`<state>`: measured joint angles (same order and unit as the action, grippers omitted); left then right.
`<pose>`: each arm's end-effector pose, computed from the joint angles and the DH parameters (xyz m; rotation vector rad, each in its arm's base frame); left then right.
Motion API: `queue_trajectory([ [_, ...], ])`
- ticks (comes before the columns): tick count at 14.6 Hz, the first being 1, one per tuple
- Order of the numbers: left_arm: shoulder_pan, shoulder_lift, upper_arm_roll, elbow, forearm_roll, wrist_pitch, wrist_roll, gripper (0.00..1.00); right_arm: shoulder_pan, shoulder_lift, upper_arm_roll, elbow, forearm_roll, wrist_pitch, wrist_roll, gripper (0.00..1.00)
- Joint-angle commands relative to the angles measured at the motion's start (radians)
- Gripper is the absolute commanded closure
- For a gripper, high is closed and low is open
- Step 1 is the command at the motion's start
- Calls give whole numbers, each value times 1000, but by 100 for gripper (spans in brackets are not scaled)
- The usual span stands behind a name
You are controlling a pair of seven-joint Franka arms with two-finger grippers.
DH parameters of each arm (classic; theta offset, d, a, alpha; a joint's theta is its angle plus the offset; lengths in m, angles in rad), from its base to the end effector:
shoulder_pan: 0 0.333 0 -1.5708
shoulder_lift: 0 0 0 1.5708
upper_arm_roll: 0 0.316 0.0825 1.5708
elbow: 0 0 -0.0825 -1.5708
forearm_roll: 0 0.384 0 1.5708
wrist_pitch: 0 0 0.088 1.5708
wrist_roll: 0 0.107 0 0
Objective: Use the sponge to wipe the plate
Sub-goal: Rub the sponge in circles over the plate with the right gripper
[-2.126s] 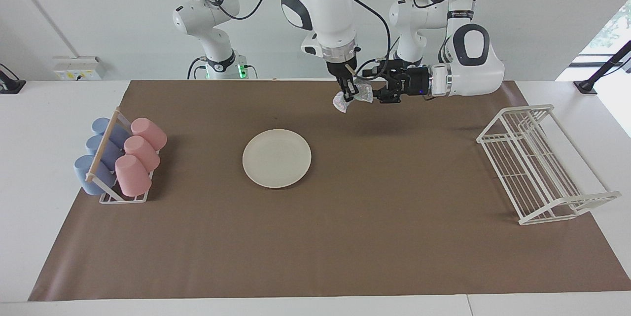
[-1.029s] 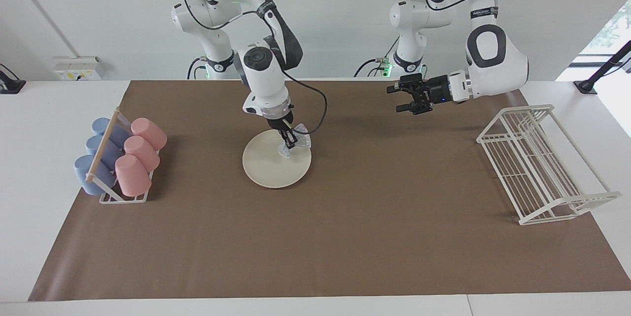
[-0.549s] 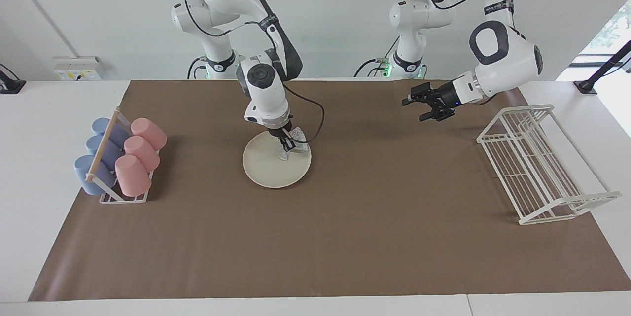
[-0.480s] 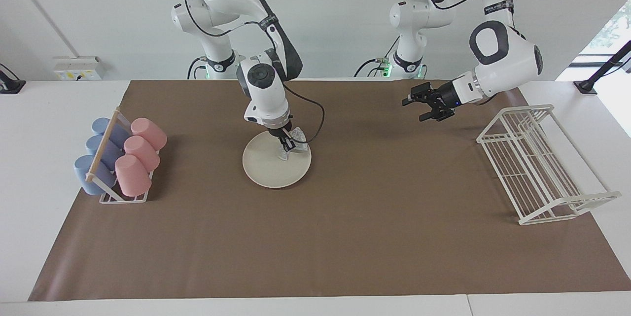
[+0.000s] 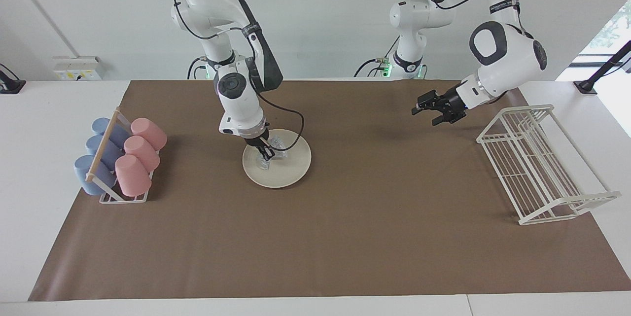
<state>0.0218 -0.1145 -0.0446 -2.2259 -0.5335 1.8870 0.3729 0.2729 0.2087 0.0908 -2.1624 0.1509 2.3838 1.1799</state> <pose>0.4839 -0.0491 0.4142 2.6160 -0.2196 -0.1761 0.5252 0.2009 0.3017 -2.7211 1.3606 0.1171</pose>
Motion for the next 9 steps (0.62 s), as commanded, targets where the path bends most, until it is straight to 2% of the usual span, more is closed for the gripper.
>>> queue_trajectory([
  [1,9,9,-9,29,46,11,-40,0,-37,14,12,-13,-10,26,-63,100],
  [5,9,9,-9,31,47,17,-46,0,40,17,14,-14,-2,31,113,100],
  [9,-3,7,-11,31,47,66,-45,0,117,49,14,-13,7,124,280,100],
])
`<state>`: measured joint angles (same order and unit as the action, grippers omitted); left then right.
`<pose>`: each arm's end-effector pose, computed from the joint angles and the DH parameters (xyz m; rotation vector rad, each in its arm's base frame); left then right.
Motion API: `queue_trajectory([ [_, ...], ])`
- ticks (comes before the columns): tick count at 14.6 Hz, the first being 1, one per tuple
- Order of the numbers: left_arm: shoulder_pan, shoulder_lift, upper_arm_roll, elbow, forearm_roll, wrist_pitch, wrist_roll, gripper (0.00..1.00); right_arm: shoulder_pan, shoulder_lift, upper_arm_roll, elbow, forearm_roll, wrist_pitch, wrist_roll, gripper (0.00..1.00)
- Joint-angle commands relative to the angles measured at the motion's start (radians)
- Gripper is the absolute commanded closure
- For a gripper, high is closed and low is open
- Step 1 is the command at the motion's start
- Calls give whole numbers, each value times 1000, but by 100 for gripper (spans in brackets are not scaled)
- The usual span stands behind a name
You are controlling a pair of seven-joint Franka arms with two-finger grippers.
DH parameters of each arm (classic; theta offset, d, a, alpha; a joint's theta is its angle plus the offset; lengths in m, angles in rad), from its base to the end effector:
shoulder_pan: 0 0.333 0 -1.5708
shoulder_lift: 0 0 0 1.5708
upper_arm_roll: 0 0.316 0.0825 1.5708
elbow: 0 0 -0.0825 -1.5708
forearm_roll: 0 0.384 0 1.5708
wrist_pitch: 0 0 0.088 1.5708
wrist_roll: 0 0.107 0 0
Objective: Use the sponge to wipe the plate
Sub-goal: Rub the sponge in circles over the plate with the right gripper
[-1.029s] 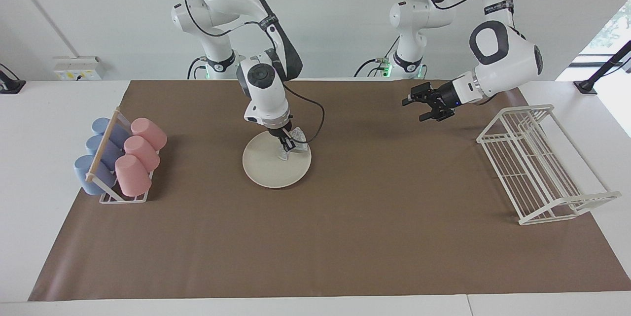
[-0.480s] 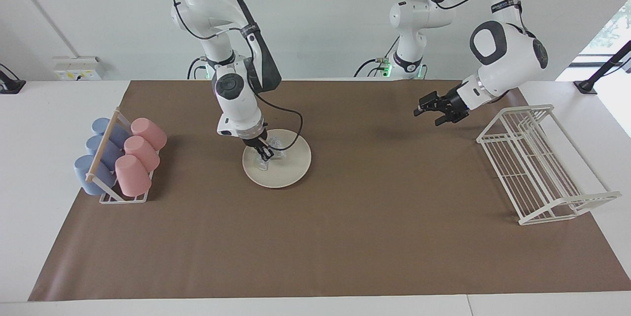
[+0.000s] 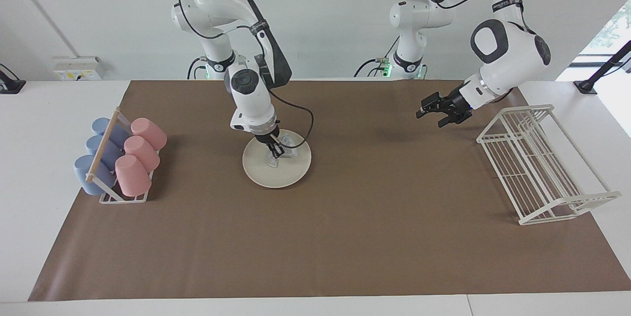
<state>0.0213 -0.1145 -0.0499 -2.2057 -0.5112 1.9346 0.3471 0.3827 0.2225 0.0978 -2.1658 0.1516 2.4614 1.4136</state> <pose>0.4935 -0.0481 0.4249 2.6577 -0.2020 -0.1060 0.5046 0.2621 0.2996 -2.6046 1.5100 0.0840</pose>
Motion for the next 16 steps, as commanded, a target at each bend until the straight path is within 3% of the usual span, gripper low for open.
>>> queue_trajectory([
  [1,-3,6,-4,11,25,18,-20,0,7,35,6,-6,6,42,51,100],
  [4,-3,6,-4,11,25,27,-20,0,-4,35,5,-6,6,44,24,100],
  [12,-4,7,-4,11,26,35,-20,0,-171,28,0,-3,-4,33,-433,100],
  [16,-4,7,-4,11,26,44,-20,0,-169,28,0,-5,-4,34,-430,100],
])
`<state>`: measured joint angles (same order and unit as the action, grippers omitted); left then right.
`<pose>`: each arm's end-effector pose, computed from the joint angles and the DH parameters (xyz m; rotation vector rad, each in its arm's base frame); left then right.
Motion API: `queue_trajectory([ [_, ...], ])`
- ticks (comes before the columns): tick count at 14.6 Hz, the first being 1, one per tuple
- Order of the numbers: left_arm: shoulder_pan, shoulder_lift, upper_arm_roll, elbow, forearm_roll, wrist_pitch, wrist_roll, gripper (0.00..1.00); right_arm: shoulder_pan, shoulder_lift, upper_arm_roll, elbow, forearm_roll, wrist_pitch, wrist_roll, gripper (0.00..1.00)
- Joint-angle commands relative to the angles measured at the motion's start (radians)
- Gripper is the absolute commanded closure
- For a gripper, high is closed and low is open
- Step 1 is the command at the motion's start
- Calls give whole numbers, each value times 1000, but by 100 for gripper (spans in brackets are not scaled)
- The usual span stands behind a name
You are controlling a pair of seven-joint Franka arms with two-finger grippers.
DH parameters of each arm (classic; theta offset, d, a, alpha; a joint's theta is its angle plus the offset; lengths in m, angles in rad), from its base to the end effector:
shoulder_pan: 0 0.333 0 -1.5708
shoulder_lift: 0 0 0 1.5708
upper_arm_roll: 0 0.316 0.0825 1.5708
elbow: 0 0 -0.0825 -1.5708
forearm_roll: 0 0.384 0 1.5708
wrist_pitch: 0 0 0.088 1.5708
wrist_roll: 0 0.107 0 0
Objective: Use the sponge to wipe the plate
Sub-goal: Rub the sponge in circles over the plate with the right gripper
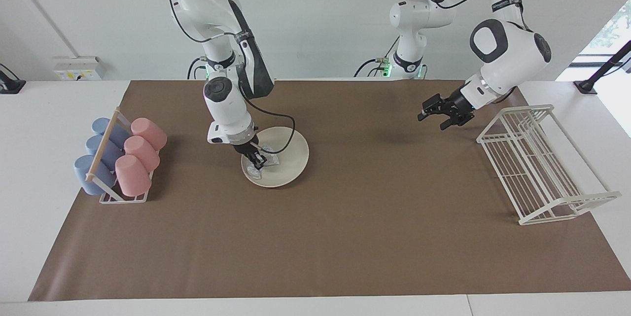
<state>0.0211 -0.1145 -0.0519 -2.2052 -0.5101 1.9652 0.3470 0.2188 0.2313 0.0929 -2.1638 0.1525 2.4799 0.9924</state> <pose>0.4969 -0.0474 0.4269 2.6688 -0.1973 -0.0672 0.5437 0.1739 0.2972 -2.7583 1.1670 0.0084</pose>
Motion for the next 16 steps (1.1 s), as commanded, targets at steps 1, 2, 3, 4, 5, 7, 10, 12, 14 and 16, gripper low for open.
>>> queue_trajectory([
  [1,-4,7,-3,9,25,17,-20,0,-3,19,7,-8,-5,14,15,100],
  [2,-4,7,-3,9,25,18,-20,0,2,19,8,-8,-5,16,44,100],
  [3,-4,7,-3,9,25,18,-22,0,19,19,8,-8,-5,17,79,100],
  [4,-4,7,-2,9,25,20,-22,0,37,19,8,-8,-5,19,116,100],
  [5,-4,7,-3,9,25,20,-22,0,56,19,8,-8,-5,19,159,100],
  [7,-4,7,-3,9,25,20,-26,0,120,20,8,-8,-5,27,279,100],
  [10,-6,9,-6,9,25,38,-51,0,188,23,10,-7,-5,43,432,100],
  [12,-7,9,-8,9,25,38,-53,0,192,23,10,-7,-4,53,448,100],
  [14,-7,9,-11,9,25,38,-72,0,194,23,10,-7,-2,53,454,100],
  [16,-18,9,-12,9,25,38,-74,0,194,23,10,-4,1,48,454,100],
])
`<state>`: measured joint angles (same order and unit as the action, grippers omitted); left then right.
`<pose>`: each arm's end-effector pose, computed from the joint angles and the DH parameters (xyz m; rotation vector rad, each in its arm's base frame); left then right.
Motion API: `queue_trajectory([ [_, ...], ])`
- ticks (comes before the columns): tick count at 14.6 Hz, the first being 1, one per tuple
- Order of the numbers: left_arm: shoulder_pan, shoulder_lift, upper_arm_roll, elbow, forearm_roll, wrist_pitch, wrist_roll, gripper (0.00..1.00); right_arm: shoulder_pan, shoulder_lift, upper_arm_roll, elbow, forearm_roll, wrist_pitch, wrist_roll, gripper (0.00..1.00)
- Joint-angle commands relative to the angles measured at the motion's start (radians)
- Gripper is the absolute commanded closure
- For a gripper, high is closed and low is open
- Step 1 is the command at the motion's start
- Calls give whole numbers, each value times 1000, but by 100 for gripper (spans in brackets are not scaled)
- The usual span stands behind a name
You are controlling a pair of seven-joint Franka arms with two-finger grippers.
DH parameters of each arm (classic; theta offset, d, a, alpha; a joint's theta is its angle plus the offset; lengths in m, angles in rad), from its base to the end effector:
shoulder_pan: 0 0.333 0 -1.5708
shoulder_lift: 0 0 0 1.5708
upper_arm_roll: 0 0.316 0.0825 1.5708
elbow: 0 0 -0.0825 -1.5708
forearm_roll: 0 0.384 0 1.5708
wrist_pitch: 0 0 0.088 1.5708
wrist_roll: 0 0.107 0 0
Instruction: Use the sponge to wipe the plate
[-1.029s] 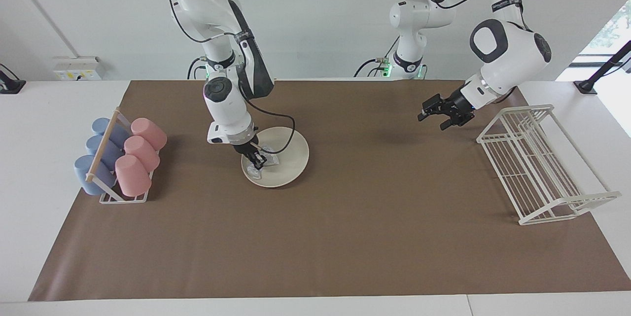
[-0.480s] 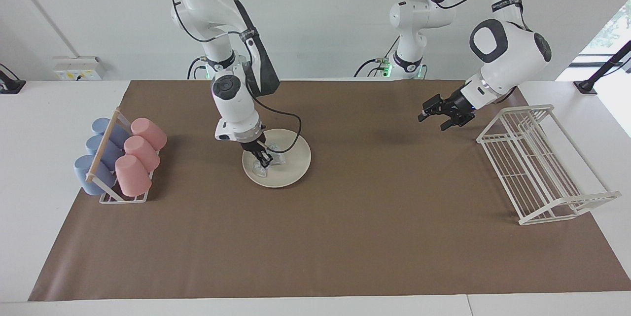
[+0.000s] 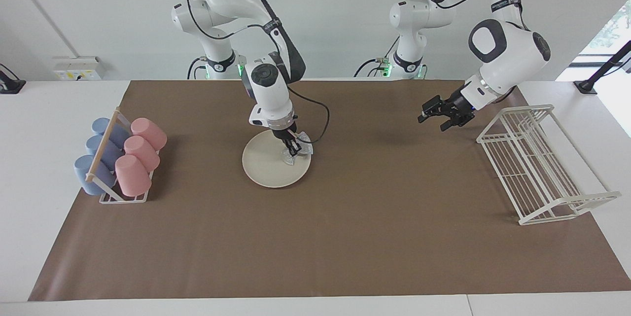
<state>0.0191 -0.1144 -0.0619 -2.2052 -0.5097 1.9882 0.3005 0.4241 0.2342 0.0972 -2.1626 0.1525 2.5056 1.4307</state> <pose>0.4989 -0.0522 0.4282 2.6812 -0.1450 -0.0563 0.4983 0.2841 0.2985 -2.5964 1.4713 0.0571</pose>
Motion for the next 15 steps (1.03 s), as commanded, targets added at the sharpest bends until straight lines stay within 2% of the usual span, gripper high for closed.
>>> queue_trajectory([
  [1,-18,7,-3,9,23,12,-24,0,-11,17,7,1,2,16,19,100],
  [3,-19,5,-6,4,-7,5,-23,0,-10,-2,9,56,4,-52,75,100],
  [6,-34,-2,-6,-4,-209,-26,-24,0,11,-26,12,189,4,-216,160,100],
  [8,-48,-5,-6,-8,-336,-52,-23,0,13,-35,12,318,1,-359,261,100],
  [10,-59,-8,-6,-10,-442,-65,-24,0,66,-24,15,465,-14,-514,347,100],
  [12,-71,-21,-6,-31,-561,-80,-24,0,145,6,15,567,-66,-553,521,100],
  [15,-91,-25,-6,-37,-677,-130,-24,0,220,16,15,612,-90,-568,675,100],
])
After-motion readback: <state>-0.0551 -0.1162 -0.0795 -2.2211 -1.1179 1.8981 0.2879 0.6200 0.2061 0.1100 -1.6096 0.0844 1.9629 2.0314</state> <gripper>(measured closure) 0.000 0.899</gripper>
